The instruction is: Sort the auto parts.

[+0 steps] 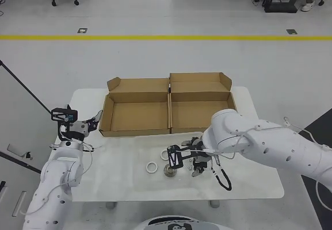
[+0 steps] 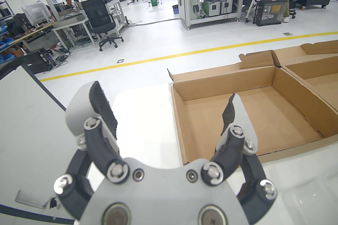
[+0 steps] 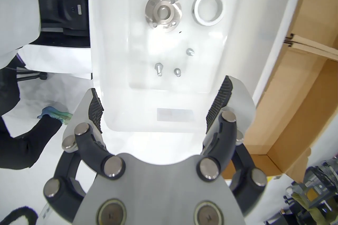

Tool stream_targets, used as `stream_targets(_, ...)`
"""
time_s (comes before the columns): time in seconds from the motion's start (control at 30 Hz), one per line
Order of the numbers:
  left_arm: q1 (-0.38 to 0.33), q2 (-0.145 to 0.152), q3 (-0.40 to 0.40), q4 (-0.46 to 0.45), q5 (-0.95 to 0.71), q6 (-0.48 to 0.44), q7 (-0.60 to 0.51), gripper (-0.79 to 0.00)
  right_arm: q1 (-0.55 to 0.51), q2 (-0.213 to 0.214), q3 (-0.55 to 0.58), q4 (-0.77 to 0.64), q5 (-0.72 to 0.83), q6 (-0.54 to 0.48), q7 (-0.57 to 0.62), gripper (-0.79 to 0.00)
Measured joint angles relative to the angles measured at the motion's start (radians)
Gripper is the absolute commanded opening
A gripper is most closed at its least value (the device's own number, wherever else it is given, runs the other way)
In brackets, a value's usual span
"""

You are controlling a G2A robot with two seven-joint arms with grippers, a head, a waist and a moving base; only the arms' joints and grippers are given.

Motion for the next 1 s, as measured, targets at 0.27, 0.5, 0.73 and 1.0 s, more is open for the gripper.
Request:
stream_targets(0.27, 0.0, 0.0, 0.0, 0.0, 0.0, 0.0, 0.0, 0.0, -0.001, -0.014, -0.003, -0.019, -0.068, 0.049, 0.105, -0.065)
stream_targets(0.5, 0.0, 0.0, 0.0, 0.0, 0.0, 0.0, 0.0, 0.0, -0.012, -0.05, -0.021, 0.021, -0.063, 0.038, 0.115, -0.339)
stream_targets(0.73, 0.0, 0.0, 0.0, 0.0, 0.0, 0.0, 0.0, 0.0, -0.03, -0.074, -0.032, 0.057, -0.07, 0.043, 0.12, -0.406)
stream_targets(1.0, 0.0, 0.0, 0.0, 0.0, 0.0, 0.0, 0.0, 0.0, -0.055, -0.093, -0.044, 0.095, -0.076, 0.035, 0.118, -0.416)
